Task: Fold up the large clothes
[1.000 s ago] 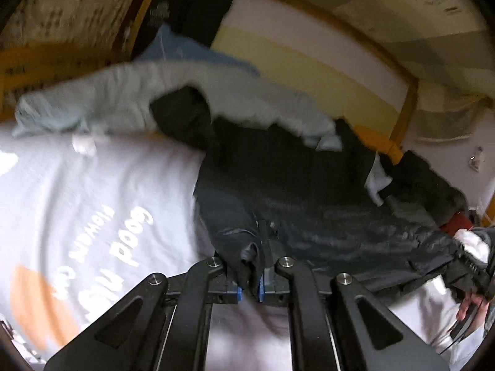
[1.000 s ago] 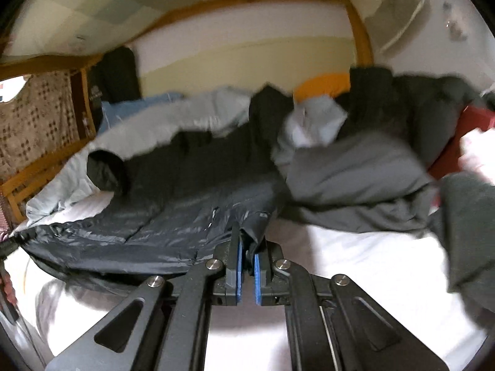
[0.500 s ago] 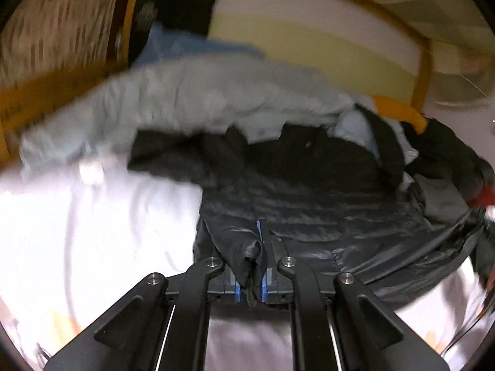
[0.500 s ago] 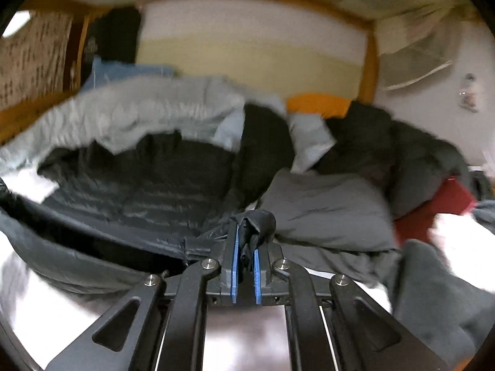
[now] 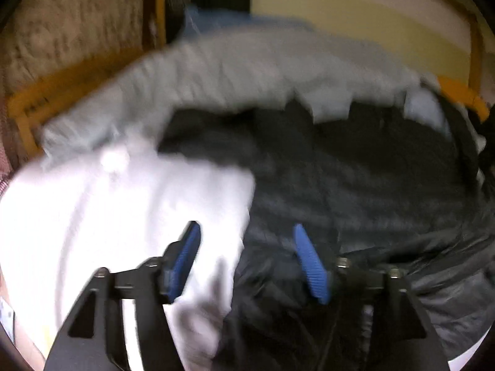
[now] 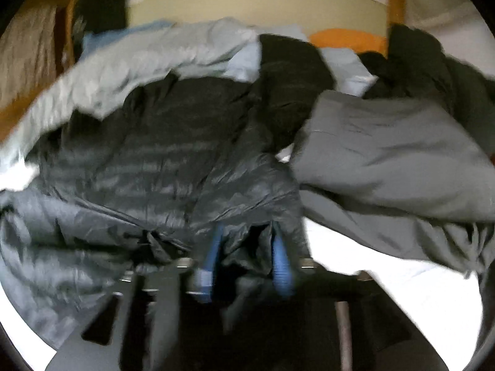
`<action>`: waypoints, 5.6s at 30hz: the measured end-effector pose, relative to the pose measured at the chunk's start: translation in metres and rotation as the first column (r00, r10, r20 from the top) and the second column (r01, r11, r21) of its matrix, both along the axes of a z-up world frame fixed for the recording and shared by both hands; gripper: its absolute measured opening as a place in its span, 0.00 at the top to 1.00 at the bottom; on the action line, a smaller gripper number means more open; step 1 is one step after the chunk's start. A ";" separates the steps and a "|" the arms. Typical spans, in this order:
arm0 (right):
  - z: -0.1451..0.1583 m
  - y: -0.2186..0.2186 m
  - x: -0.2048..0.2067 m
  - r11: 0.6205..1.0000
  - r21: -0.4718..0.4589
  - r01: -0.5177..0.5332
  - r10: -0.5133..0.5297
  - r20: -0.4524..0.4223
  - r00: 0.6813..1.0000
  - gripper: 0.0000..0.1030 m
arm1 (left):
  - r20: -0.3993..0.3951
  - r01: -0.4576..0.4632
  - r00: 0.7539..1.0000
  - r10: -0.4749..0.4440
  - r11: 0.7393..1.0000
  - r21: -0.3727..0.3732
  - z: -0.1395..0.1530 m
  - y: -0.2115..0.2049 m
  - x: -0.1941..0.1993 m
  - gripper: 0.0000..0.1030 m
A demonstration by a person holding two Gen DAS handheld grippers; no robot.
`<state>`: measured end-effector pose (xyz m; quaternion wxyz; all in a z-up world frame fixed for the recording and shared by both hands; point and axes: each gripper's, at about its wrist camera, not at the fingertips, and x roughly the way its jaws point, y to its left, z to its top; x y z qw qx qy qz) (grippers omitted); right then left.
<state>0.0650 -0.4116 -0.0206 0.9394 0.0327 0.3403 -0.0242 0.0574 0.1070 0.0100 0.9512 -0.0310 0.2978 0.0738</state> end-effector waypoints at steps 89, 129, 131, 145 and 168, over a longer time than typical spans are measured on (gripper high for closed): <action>-0.007 -0.028 -0.004 0.998 0.057 0.039 -0.039 0.006 0.999 0.37 | -0.231 -0.028 0.973 -0.009 0.987 -0.157 -0.020 0.017 0.021 0.22; -0.006 0.011 -0.162 0.987 0.156 0.035 -0.051 0.100 0.994 0.03 | -0.011 0.208 0.978 -0.209 0.976 -0.060 -0.008 -0.069 -0.122 0.15; 0.005 0.005 -0.164 0.989 0.148 0.030 -0.049 0.129 0.990 0.03 | 0.007 0.234 0.972 -0.234 0.971 -0.041 -0.007 -0.076 -0.128 0.10; -0.037 -0.027 -0.023 0.992 0.126 -0.010 0.026 -0.126 0.992 0.91 | -0.281 0.198 0.945 -0.166 0.976 0.091 -0.052 -0.049 0.022 0.02; 0.020 0.065 -0.116 0.957 -0.213 -0.196 0.213 0.059 0.975 0.28 | -0.088 0.400 0.917 -0.390 0.889 0.223 -0.021 -0.127 -0.136 0.00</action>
